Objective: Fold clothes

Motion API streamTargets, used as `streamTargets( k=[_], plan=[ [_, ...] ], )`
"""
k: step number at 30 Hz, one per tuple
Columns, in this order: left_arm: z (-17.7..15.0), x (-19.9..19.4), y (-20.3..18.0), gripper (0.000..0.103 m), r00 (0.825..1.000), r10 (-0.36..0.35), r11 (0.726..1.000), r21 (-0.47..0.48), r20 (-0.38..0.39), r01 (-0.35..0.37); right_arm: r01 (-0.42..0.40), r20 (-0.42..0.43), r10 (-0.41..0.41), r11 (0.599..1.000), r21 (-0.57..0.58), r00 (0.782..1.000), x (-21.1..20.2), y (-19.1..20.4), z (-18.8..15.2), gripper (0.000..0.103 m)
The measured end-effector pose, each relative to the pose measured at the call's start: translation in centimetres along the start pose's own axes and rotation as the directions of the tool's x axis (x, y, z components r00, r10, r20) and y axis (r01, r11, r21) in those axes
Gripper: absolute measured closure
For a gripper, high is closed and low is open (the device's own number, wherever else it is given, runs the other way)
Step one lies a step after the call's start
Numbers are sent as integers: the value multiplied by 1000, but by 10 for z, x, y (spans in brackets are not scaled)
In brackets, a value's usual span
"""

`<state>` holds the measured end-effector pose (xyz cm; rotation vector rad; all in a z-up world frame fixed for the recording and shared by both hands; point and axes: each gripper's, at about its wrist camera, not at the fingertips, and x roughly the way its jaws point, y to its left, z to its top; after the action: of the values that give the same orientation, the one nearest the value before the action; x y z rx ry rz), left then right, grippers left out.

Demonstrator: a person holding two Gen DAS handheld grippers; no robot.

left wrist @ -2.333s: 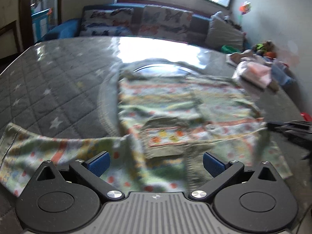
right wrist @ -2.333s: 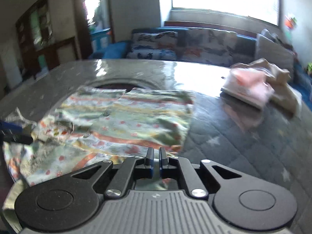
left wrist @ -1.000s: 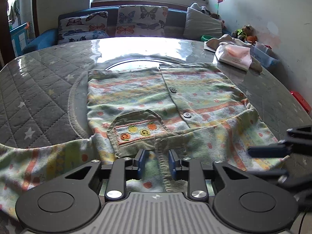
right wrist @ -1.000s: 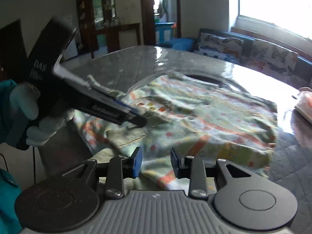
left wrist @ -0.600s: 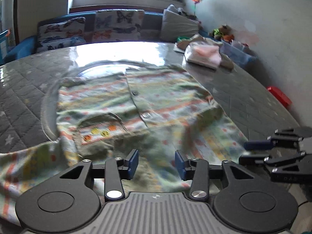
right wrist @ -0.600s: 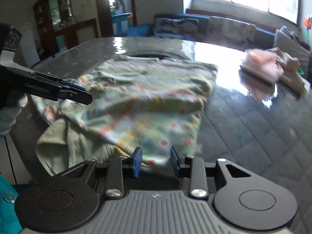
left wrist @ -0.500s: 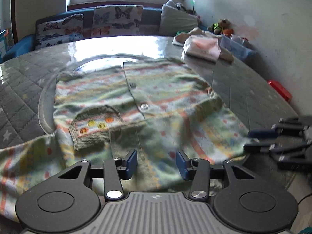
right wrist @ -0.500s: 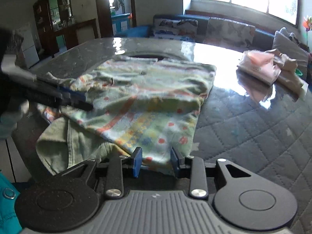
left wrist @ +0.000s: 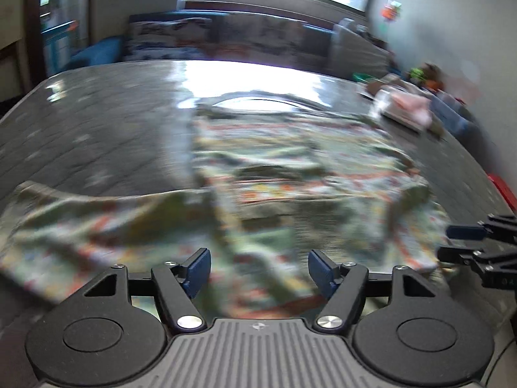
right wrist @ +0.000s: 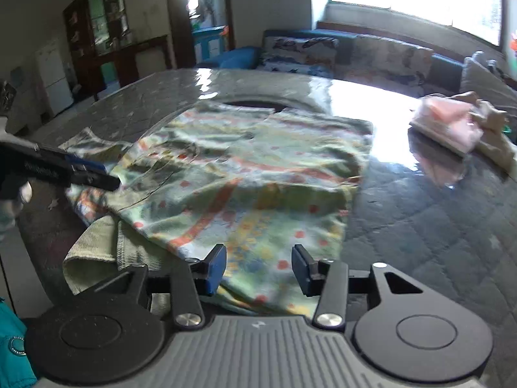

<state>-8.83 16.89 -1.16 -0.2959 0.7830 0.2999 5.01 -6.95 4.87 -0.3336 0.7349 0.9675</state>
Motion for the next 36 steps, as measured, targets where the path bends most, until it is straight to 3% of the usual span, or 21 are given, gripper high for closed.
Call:
streamTargets(
  k=[6,11,14,17,23,27,32,36],
  plan=[
    [-6,-23,62,30,987,159,977,-148,28,-153,-72,48,75,996,-56,996,18,24,25,58],
    [-10,-37,111,30,956,293,925,-260,28,-276,-118,-13,118,988,-101,993,44,41,25,55],
    [-10,-43,138,30,932,362,887,-318,27,-335,-123,-6,123,987,-101,992,42,43,26,54],
    [-8,-44,159,30,913,407,852,-369,18,-373,-119,-4,119,988,-98,993,40,43,26,53],
    [-2,-31,176,32,898,440,825,-392,-8,-408,-110,-2,110,990,-92,994,35,41,25,53],
    [-3,-25,180,40,897,442,816,-409,-13,-408,-104,-1,104,991,-87,995,32,40,25,51],
    [-3,-23,181,62,892,453,815,-410,8,-410,-98,11,99,992,-84,995,29,40,25,48],
    [-4,-23,180,85,904,426,826,-420,29,-376,-94,20,96,992,-81,995,27,39,24,48]
  ],
)
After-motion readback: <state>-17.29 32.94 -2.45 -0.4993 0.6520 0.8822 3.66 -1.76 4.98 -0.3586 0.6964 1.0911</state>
